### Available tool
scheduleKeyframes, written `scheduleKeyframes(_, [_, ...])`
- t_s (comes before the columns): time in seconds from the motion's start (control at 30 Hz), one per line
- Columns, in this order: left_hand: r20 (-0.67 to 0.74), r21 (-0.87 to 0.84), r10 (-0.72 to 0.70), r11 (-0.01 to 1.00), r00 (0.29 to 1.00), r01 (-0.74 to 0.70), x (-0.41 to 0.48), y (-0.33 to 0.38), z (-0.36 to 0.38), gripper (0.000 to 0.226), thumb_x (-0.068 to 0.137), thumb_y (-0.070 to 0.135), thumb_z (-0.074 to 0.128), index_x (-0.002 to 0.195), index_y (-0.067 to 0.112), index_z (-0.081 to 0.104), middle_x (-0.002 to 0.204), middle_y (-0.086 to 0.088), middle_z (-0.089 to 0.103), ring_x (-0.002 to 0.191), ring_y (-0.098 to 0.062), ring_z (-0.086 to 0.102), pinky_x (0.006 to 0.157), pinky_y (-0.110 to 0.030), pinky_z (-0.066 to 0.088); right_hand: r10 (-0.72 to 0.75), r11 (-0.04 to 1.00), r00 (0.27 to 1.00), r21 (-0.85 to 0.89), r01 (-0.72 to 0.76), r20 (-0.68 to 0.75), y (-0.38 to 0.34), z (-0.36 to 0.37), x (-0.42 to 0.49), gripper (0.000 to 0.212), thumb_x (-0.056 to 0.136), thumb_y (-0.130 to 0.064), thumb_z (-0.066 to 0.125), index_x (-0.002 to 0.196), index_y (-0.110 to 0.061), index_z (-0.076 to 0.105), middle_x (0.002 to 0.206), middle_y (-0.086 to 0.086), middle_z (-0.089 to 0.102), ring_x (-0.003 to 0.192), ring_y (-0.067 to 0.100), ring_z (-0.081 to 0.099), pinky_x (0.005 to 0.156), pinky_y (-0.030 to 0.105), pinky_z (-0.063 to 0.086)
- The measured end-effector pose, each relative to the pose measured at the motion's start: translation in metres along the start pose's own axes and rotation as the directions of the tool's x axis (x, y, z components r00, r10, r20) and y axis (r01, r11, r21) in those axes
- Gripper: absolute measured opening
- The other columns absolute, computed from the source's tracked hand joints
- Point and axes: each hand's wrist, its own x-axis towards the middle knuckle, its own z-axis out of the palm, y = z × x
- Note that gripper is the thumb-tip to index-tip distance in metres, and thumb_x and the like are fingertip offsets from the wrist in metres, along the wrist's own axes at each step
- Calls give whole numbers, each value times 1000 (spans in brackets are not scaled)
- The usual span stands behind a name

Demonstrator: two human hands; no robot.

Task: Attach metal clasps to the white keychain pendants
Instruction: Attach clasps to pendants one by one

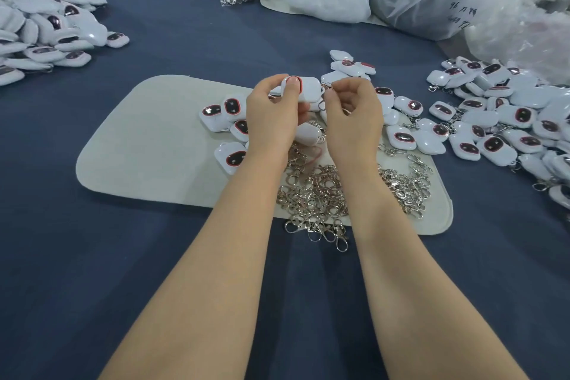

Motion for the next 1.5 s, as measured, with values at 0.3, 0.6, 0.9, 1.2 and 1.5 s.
scheduleKeyframes(0.3, [55, 149, 138, 978, 989, -144, -3, 3, -2, 14, 94, 18, 55, 108, 18, 60, 92, -1, 65, 61, -12, 62, 73, -34, 58, -117, 986, 993, -124, 114, -11, 2, -3, 0, 10, 88, -2, 55, 91, -6, 63, 77, -7, 58, 74, 9, 54, 72, 14, 44])
scheduleKeyframes(0.6, [140, 428, 350, 822, 926, -376, -3, -3, -4, 28, 97, 19, 50, 123, 18, 61, 119, 3, 64, 90, -1, 53, 80, -1, 38, -169, 928, 973, -306, 211, 159, 7, -4, -1, 10, 86, -3, 52, 85, -4, 62, 78, 6, 65, 74, 22, 55, 72, 33, 44])
scheduleKeyframes(0.9, [209, 472, 423, 746, 882, -470, -6, -5, -2, 30, 98, 17, 48, 125, 20, 60, 119, 5, 64, 98, -1, 54, 76, 1, 34, -145, 930, 974, -311, 194, 174, 10, -4, -1, 11, 87, -3, 53, 85, -5, 63, 76, 5, 64, 72, 19, 54, 69, 27, 41])
scheduleKeyframes(1.2, [172, 404, 363, 822, 916, -402, -4, 0, -2, 33, 100, 20, 42, 129, 19, 57, 124, 7, 60, 95, 14, 46, 78, 6, 31, -1, 990, 982, -138, 28, 191, -2, -5, 5, 18, 91, -26, 57, 102, -15, 67, 96, -5, 67, 88, 8, 57, 82, 21, 44])
scheduleKeyframes(1.5, [-20, 162, 229, 961, 973, -223, -6, 9, 0, 29, 103, 27, 32, 127, 17, 45, 114, 8, 54, 95, -17, 63, 94, -39, 49, 521, 590, 853, 739, -323, -43, -5, -30, 22, 20, 94, -6, 52, 111, 5, 55, 99, 22, 66, 86, 24, 68, 75, 25, 57])
